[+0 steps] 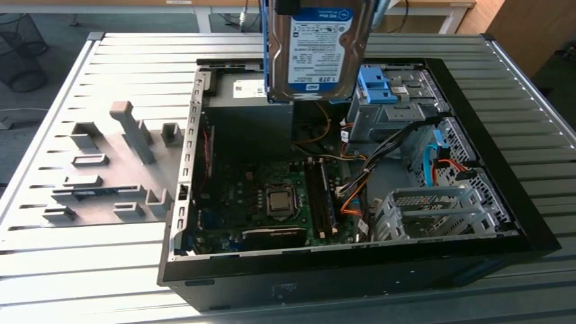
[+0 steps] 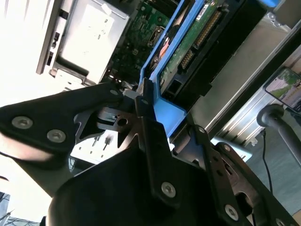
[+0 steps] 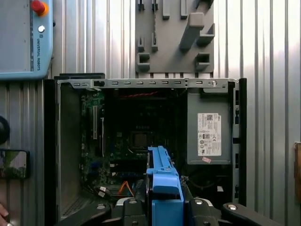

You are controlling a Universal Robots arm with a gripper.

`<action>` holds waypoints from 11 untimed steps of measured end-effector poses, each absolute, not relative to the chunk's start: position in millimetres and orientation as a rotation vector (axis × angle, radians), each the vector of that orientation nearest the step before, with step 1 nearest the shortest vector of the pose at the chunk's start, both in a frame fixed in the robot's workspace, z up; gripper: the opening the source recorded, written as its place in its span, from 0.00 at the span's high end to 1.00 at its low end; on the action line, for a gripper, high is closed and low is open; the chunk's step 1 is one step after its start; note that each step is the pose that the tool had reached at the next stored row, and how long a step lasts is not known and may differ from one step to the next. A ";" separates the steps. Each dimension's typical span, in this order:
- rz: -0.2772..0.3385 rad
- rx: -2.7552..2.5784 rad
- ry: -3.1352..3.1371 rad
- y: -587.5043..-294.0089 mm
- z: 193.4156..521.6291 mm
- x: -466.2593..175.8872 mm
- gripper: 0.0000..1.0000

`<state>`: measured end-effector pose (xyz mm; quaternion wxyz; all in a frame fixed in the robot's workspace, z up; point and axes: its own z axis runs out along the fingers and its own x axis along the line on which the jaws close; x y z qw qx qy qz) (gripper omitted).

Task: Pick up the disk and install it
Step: 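Pick up the disk, then insert the disk into the insertion slot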

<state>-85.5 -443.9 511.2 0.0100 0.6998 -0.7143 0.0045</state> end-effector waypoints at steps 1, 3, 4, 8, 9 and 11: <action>0.015 2.185 -2.230 -445.4 510.3 -85.3 0.64; 0.015 2.185 -2.231 -445.7 509.9 -85.2 0.64; 0.015 2.185 -2.231 -445.7 509.9 -85.2 0.64; 0.016 2.185 -2.231 -446.2 510.0 -85.1 0.64; 0.015 2.185 -2.231 -446.2 510.0 -85.1 0.64; 0.015 2.185 -2.231 -446.2 509.9 -85.1 0.64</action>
